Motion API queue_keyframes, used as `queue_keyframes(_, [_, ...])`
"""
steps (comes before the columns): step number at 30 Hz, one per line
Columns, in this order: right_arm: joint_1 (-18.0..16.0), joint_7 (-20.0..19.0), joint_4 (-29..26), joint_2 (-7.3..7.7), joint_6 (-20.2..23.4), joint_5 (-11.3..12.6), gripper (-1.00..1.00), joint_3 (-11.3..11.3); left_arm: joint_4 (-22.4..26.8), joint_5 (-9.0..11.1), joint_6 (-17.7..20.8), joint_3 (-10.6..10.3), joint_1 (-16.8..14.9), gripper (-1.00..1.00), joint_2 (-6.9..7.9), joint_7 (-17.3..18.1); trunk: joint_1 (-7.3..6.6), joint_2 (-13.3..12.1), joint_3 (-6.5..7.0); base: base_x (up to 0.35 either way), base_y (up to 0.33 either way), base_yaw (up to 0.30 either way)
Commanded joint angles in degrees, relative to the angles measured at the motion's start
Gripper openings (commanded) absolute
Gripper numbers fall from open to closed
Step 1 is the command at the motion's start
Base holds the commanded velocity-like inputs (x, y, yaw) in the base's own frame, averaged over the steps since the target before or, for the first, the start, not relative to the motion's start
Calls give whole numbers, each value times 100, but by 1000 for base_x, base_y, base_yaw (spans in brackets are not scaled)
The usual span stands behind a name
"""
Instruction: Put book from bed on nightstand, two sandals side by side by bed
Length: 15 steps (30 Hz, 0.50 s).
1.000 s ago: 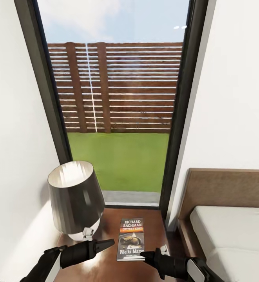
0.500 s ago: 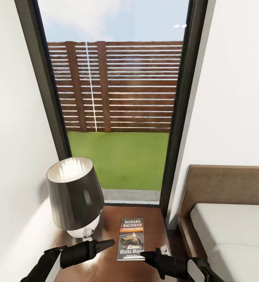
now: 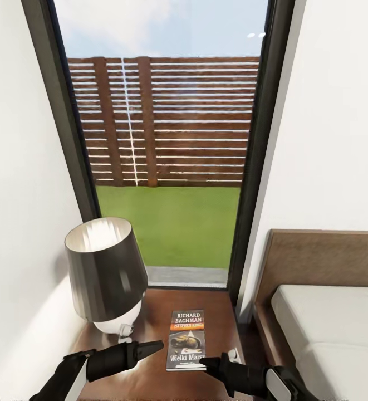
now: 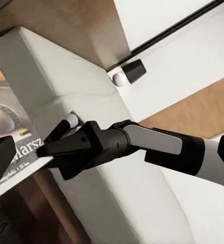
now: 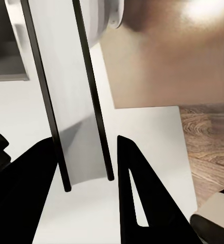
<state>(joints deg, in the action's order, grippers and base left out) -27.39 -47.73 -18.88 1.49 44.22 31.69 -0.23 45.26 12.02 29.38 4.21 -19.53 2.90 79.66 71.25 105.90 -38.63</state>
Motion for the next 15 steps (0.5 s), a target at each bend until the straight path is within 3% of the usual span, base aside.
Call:
queue_keyframes(1, [-3,-8,-2,1,34,21,-100,-3,0,11,60,1,-4,100,0,16,22,44,-24,0,0,0])
queue_keyframes(15, [-3,-8,-2,-6,34,21,-100,-3,1,11,59,1,0,100,0,15,329,606,-275,0,0,0])
